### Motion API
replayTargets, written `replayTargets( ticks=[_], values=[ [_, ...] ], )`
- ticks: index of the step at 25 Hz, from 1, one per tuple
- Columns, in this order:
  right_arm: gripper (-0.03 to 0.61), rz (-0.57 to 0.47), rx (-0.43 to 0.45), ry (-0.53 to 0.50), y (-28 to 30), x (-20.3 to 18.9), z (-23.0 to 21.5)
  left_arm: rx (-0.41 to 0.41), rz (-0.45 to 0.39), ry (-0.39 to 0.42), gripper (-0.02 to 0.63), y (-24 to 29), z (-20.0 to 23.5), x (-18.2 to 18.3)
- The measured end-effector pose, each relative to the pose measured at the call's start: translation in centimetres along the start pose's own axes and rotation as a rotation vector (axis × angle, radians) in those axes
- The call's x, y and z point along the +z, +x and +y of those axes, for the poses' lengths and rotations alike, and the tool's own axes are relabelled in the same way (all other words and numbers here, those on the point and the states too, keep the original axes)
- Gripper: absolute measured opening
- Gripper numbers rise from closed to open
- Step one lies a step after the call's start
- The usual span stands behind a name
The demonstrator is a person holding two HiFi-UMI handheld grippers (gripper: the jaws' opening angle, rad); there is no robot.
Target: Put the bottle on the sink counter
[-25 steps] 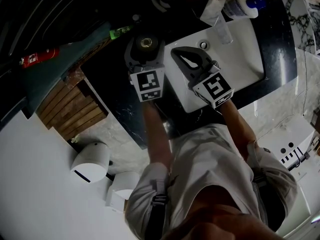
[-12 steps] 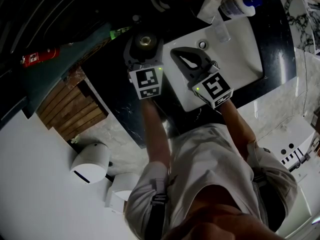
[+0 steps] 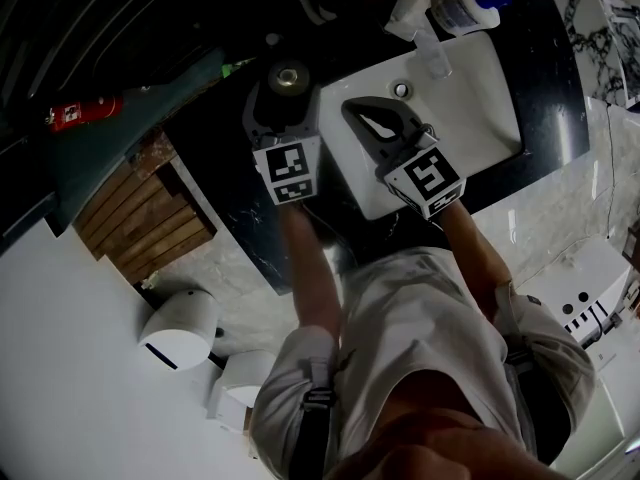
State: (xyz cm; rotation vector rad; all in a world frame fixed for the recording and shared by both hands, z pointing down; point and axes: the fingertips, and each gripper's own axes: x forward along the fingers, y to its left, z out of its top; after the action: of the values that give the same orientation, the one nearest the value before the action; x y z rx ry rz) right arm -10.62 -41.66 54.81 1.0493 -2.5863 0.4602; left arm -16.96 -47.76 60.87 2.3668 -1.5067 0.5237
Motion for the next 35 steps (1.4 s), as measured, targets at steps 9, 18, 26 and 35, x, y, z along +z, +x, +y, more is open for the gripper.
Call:
replayTargets(
  ticks=[9, 18, 26, 35],
  values=[
    [-0.002, -0.024, -0.024, -0.022, -3.2, 0.9, 0.4, 0.036, -0.039, -0.029, 0.328, -5.0, -1.0, 1.8],
    [-0.002, -0.090, -0.049, -0.049, -7.1, 3.4, 0.9, 0.009, -0.105, 0.012, 0.271, -9.7, -3.9, 5.5],
    [-0.002, -0.160, -0.042, -0.099, -10.9, 6.1, 1.7, -0.017, -0.187, 0.046, 0.179, -13.3, -7.8, 9.2],
    [-0.002, -0.213, -0.049, -0.102, -15.2, 7.7, 2.3, -0.063, -0.260, 0.042, 0.077, -16.3, -12.1, 11.7]
  ],
)
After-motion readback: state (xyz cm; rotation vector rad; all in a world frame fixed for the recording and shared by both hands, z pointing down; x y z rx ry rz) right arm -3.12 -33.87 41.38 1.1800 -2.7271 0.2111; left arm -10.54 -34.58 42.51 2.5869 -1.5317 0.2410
